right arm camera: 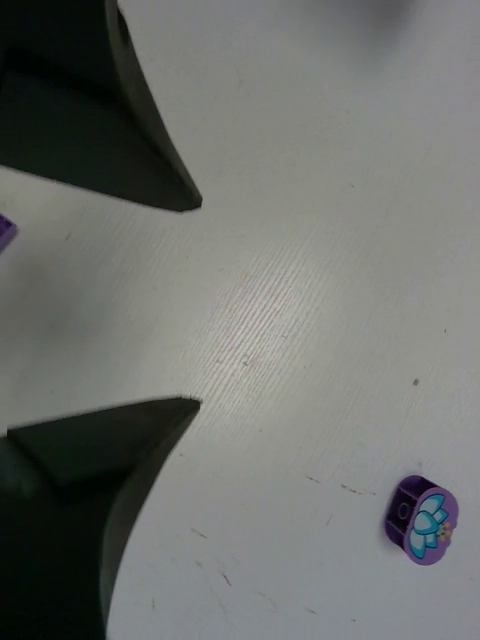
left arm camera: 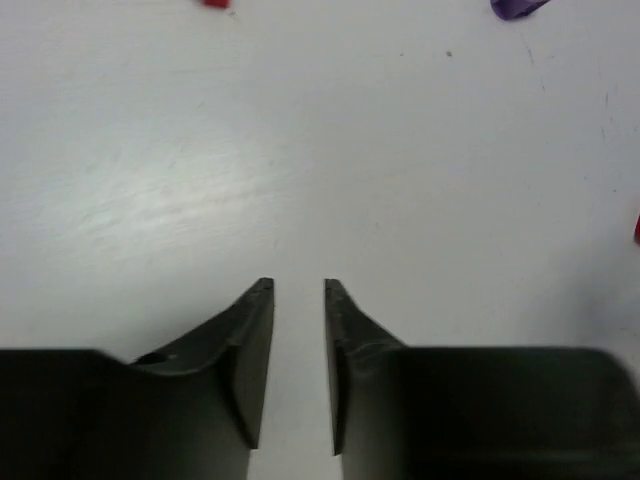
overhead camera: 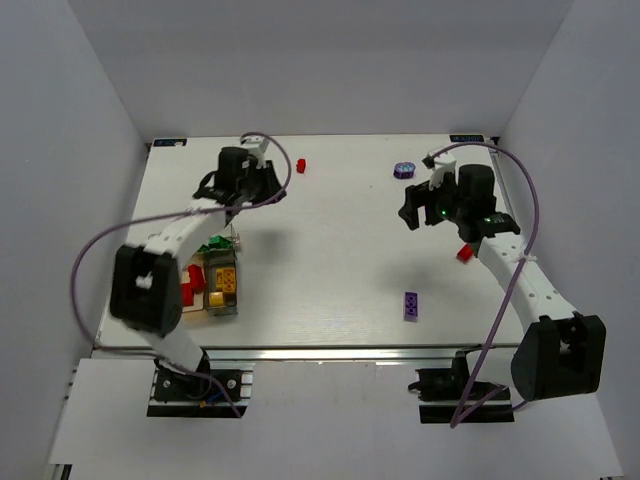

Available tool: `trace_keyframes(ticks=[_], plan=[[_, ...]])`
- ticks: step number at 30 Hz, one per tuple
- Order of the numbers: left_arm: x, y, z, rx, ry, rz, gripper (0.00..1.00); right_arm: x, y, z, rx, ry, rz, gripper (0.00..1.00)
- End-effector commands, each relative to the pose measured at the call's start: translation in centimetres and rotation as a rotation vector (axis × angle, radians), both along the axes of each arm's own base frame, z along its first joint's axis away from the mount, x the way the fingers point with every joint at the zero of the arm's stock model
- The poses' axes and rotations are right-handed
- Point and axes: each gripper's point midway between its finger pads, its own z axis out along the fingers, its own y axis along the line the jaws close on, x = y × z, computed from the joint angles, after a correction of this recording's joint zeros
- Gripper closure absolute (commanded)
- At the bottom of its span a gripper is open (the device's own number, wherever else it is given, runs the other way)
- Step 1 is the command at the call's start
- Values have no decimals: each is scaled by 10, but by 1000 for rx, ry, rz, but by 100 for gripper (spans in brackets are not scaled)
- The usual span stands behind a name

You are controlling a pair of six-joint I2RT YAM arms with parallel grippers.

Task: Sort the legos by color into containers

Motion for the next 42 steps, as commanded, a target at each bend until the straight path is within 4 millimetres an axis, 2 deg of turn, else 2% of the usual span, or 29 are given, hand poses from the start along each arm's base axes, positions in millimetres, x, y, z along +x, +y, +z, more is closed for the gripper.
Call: trace_keyframes(ticks=[1,2,3,4,5,6,7,8,9,10,11,12,15,20,22,24,25,26,27,31,32,33,35,36,39,40,41,42], plan=[[46,-56,2,-91,-62,-277,60,8,-10,30,45,-45,2,11],[60,-60,-2,-90,-62,-274,56,10,-22,29,53,-38,-24,11],[88,-67,-6,-89,-73,-269,44,10,-25,28,59,-35,-28,11],[102,-69,-13,-80,-71,-256,22,12,-33,26,64,-28,-48,11],[117,-70,-20,-71,-71,-240,17,13,-38,25,70,-22,-59,11],[131,-72,-22,-67,-76,-230,16,13,-42,24,79,-18,-60,11],[158,-75,-34,-56,-76,-201,14,13,-43,23,84,-13,-60,11],[173,-74,-38,-37,-84,-175,13,12,-43,23,89,-12,-58,11],[183,-80,-42,-15,-91,-162,12,13,-53,23,93,-10,-78,11],[205,-82,-45,21,-114,-117,12,13,-53,23,97,-9,-78,11],[215,-79,-48,49,-131,-98,12,13,-55,24,99,-12,-80,11],[219,-81,-49,52,-147,-74,9,12,-57,24,100,-16,-86,11],[235,-65,-62,99,-187,33,9,10,-60,27,112,-26,-85,11],[243,-64,-90,124,-183,36,9,7,-58,33,133,-35,-61,11],[244,-70,-92,120,-194,31,9,6,-58,32,134,-32,-61,11],[247,-68,-96,123,-194,50,10,6,-59,33,135,-37,-63,11],[245,-76,-98,122,-195,38,12,6,-61,33,135,-36,-67,11],[247,-68,-103,147,-192,80,14,6,-61,32,137,-36,-65,11],[245,-72,-105,153,-190,79,16,5,-61,33,138,-36,-65,11],[245,-70,-112,182,-185,105,37,4,-62,33,145,-34,-61,11],[245,-68,-112,188,-188,115,56,4,-62,32,148,-29,-59,11],[243,-73,-110,189,-195,114,66,4,-62,33,148,-34,-61,11],[244,-73,-104,188,-207,120,85,3,-63,32,149,-32,-62,11],[243,-78,-100,190,-220,116,88,3,-64,31,150,-31,-63,11],[236,-87,-74,193,-258,105,97,3,-66,30,142,-35,-63,12],[230,-87,-73,188,-246,93,99,3,-66,29,135,-35,-59,12],[224,-88,-38,155,-282,87,100,2,-66,27,126,-34,-54,14],[215,-89,-27,137,-272,73,100,1,-65,26,121,-34,-43,21]])
